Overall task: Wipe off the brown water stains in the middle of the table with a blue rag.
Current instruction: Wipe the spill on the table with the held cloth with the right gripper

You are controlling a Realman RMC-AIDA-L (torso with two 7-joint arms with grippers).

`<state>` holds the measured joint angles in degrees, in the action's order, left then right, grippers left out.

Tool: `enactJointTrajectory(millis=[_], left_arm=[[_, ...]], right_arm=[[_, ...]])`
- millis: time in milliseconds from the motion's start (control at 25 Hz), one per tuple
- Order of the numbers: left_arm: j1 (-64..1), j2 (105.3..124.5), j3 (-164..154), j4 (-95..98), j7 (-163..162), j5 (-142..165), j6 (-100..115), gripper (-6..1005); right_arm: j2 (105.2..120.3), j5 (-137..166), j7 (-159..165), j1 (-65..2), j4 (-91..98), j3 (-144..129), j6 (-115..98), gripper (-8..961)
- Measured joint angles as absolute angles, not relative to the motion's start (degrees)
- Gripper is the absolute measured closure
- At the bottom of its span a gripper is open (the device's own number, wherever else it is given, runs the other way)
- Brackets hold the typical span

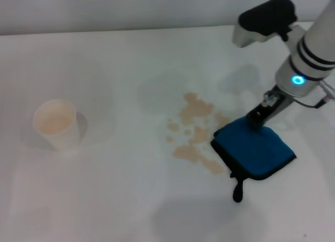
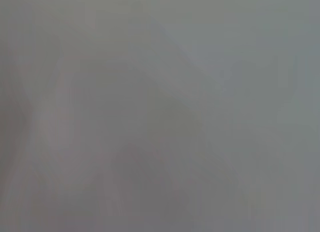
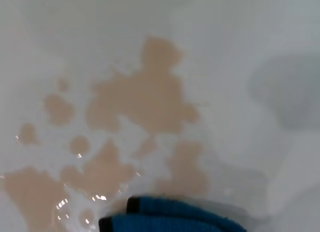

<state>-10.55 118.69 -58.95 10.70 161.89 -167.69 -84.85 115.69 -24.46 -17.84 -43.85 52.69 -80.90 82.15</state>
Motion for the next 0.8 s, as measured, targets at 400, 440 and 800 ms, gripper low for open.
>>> enactJointTrajectory(millis=[400,440,800], left_arm=[[-10.54,118.88,-59.07,10.27,161.89,-167.64,-85.48,120],[-10.55,118.90,-59.10,10.25,161.87,-167.63,-85.48,120],[-10.48,119.01,-59.24,10.08,161.81,-166.72,-86.31,119]], right_arm=[[115.84,-28.88,-21.77,-53.13,40.33,-83.56,73.12,885],[115.84,-28.89,-21.99,-53.58,40.04,-83.57,72.72,884],[115.46,-28.45,-23.39,-58.82,35.39,-83.51,66.38,883]])
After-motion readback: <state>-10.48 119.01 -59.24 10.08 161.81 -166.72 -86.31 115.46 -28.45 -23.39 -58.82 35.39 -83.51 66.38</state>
